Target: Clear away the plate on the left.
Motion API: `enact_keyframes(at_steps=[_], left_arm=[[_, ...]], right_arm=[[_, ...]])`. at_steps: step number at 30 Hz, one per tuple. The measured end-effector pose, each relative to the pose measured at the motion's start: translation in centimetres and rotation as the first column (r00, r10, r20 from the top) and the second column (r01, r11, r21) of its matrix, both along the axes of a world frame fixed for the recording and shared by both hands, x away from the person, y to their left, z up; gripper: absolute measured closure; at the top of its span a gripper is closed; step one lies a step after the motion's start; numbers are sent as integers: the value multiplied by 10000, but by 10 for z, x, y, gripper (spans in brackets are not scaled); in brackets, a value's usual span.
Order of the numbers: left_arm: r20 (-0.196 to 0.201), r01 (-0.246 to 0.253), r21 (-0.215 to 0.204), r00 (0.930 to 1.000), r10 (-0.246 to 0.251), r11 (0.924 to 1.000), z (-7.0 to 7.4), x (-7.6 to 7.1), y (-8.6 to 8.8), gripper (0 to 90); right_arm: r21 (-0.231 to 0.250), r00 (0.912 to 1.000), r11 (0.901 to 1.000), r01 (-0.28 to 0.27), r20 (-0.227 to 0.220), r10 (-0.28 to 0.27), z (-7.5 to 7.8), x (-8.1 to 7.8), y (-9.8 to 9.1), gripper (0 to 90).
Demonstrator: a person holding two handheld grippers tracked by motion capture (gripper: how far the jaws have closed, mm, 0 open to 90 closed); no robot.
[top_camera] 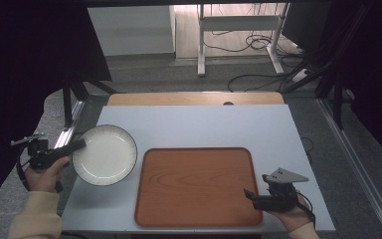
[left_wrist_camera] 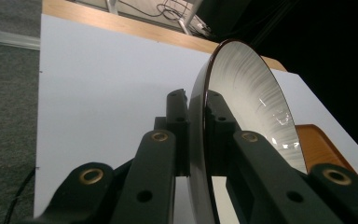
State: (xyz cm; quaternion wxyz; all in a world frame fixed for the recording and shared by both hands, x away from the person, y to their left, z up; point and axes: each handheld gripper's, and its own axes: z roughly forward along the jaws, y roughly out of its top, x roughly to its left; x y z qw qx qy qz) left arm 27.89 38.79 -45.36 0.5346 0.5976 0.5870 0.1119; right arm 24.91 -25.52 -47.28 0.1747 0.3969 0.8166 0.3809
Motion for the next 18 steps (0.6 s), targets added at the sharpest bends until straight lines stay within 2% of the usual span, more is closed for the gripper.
enact_keyframes(at_steps=[10, 18], left_arm=[[117, 163, -151, 9998, -161, 9998, 2, 2, -12, 830], [150, 388, -37, 9991, -387, 9992, 3, 5, -27, 829]], right_arm=[[-16, 10000, 10000, -30, -43, 30, 0, 0, 1, 183], [-31, 10000, 10000, -2, -28, 2, 0, 0, 0, 183]])
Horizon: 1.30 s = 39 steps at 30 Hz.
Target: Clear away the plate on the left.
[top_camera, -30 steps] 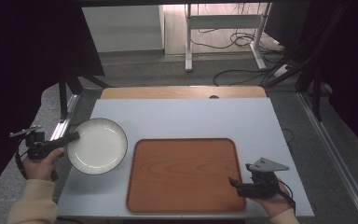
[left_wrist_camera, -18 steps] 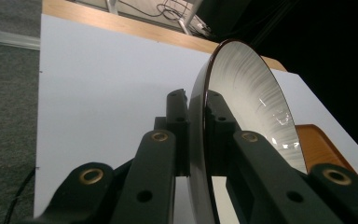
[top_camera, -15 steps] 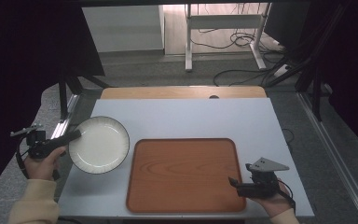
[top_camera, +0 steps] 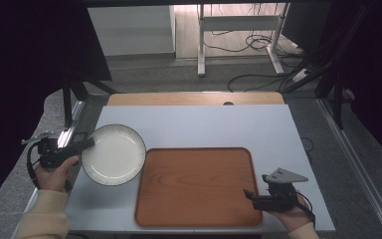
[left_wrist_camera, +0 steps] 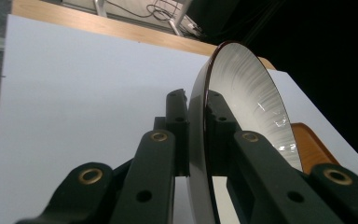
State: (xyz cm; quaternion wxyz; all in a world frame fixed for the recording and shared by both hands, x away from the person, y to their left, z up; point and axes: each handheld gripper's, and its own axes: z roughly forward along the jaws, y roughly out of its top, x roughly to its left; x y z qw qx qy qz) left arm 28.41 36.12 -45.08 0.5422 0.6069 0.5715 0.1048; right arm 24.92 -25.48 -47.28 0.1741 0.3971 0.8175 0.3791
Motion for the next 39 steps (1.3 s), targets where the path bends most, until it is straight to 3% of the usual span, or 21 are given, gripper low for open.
enact_keyframes(at_steps=[11, 39], left_arm=[[53, 599, 141, 9982, -600, 9981, 4, 3, -23, 829], [319, 988, 61, 9946, -990, 9951, 11, 7, -51, 826]], right_arm=[[37, 10000, 10000, 68, 60, -69, 0, 0, 0, 183], [13, 10000, 10000, 74, 60, -74, 0, 0, -1, 183]])
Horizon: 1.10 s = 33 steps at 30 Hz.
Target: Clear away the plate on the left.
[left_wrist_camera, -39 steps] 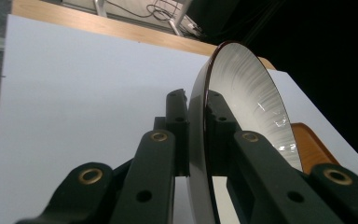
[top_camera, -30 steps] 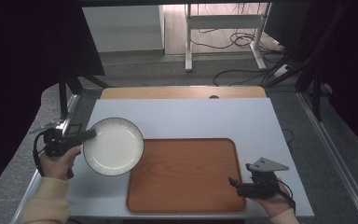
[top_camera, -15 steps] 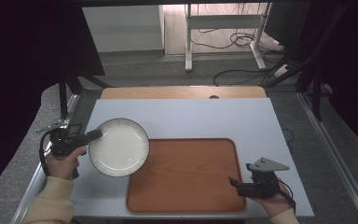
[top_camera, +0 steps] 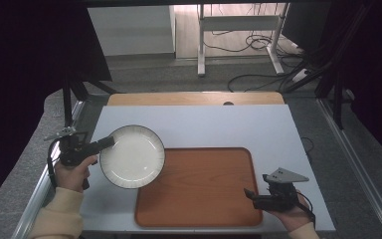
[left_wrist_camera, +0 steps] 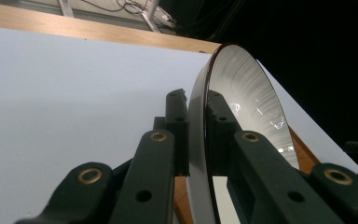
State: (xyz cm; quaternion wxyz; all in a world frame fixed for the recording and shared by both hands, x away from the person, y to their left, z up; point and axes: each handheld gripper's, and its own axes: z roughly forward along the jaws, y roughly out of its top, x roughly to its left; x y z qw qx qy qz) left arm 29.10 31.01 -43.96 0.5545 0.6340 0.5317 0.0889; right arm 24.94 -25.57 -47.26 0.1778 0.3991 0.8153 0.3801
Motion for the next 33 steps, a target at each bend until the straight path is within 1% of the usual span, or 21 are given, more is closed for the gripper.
enact_keyframes(at_steps=[3, 8, 12, 17, 23, 29, 33], left_arm=[[44, 8, 36, 10000, -8, 10000, 1, 1, -3, 825], [78, 161, -58, 9998, -160, 9999, 3, 2, -10, 826], [144, 292, 60, 9995, -293, 9996, 5, 3, -15, 825], [155, 432, -15, 9989, -432, 9991, 6, 5, -21, 826], [241, 541, 107, 9982, -544, 9985, 7, 6, -29, 825], [236, 764, 76, 9968, -765, 9971, 8, 8, -38, 825], [323, 819, 186, 9961, -825, 9965, 9, 9, -45, 824]], right_arm=[[28, 10000, 10000, 3, -24, -3, 0, 0, 0, 183], [17, 10000, 10000, 9, -36, -9, 0, 0, 0, 183], [21, 10000, 10000, -9, -41, 9, -1, 0, 0, 183], [42, 10000, 10000, -4, -56, 4, -1, 0, 0, 183], [55, 10000, 10000, -1, -59, 2, -1, 0, 0, 182], [62, 10000, 10000, 0, -52, 1, 0, 0, 0, 183], [60, 10000, 10000, -7, -51, 7, -1, 1, 0, 183]])
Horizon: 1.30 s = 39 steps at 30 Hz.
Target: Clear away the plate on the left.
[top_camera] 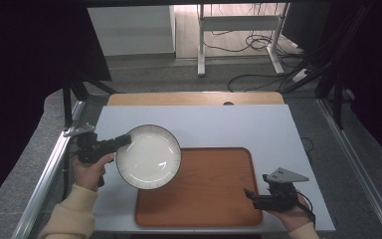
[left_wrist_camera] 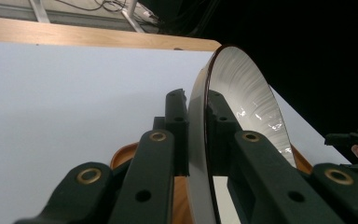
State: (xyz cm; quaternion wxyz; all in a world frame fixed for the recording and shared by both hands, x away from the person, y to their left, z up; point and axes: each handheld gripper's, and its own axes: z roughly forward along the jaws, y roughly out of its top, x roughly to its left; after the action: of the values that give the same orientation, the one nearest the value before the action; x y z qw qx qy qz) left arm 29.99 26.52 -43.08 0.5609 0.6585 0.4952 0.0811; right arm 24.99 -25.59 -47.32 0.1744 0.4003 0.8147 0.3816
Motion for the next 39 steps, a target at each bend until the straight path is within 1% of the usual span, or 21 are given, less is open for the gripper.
enact_keyframes(at_steps=[6, 14, 18, 28, 39], left_arm=[[52, 104, -103, 9999, -104, 9999, 2, 2, -8, 824], [-89, 403, -1, 9991, -403, 9992, 0, 7, -23, 822], [-157, 511, -18, 9986, -511, 9987, -2, 10, -31, 823], [-296, 869, 240, 9958, -862, 9959, -9, 15, -55, 822], [-537, 1285, 393, 9905, -1263, 9909, -19, 22, -76, 822]], right_arm=[[-9, 10000, 10000, 26, 9, -26, 0, 0, 0, 183], [5, 10000, 10000, -20, 37, 20, 0, 0, 0, 183], [-12, 10000, 10000, 9, 47, -9, 0, 0, -1, 183], [27, 10000, 10000, -23, 56, 23, 1, 0, -1, 183], [-22, 10000, 10000, -9, 28, 9, 0, 0, -2, 183]])
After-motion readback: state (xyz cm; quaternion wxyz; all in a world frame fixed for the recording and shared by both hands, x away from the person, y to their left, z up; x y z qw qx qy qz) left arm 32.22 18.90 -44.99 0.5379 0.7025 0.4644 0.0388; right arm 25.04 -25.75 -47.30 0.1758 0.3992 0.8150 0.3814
